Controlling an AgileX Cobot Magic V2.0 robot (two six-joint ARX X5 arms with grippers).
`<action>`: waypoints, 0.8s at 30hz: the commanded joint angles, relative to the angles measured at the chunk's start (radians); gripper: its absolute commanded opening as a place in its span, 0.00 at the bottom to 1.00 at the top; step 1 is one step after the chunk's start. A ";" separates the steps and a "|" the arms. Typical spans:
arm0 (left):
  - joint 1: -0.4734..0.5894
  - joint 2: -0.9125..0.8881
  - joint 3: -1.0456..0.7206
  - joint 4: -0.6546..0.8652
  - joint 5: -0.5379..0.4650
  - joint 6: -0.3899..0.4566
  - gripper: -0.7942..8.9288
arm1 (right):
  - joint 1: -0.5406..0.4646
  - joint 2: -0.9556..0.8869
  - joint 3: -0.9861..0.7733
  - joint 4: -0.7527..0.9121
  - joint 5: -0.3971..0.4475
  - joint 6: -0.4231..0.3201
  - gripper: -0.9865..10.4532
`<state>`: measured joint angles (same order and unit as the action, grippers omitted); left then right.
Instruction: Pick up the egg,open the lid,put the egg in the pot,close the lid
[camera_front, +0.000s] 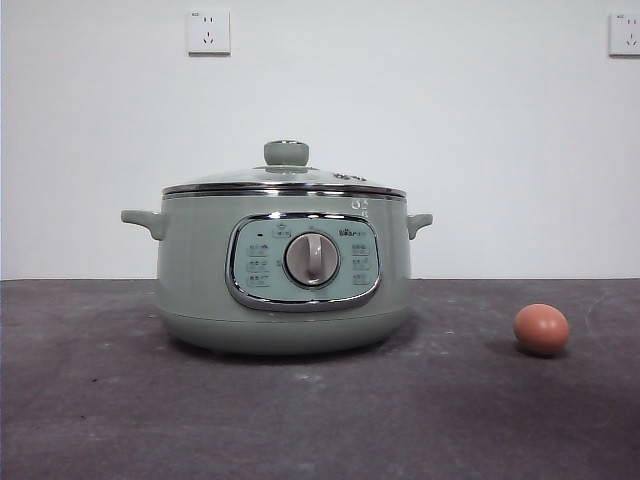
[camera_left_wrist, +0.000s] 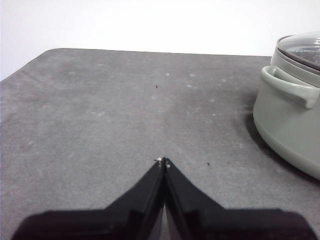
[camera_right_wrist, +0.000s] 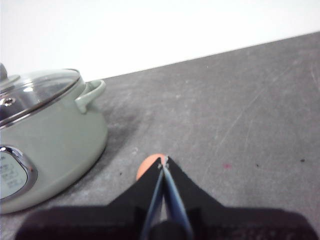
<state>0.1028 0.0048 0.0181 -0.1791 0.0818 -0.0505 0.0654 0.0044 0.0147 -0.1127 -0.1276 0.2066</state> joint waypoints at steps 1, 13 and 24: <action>-0.001 -0.003 -0.014 0.005 0.011 -0.016 0.08 | 0.000 -0.003 -0.009 0.006 0.000 0.015 0.09; -0.002 -0.002 0.106 0.018 0.180 -0.161 0.07 | 0.001 0.032 0.103 0.048 -0.003 0.084 0.08; -0.002 0.174 0.409 -0.147 0.325 -0.154 0.07 | 0.002 0.354 0.493 -0.245 -0.107 -0.022 0.08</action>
<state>0.1028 0.1673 0.4114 -0.3252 0.3878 -0.2081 0.0654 0.3382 0.4736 -0.3428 -0.2230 0.2329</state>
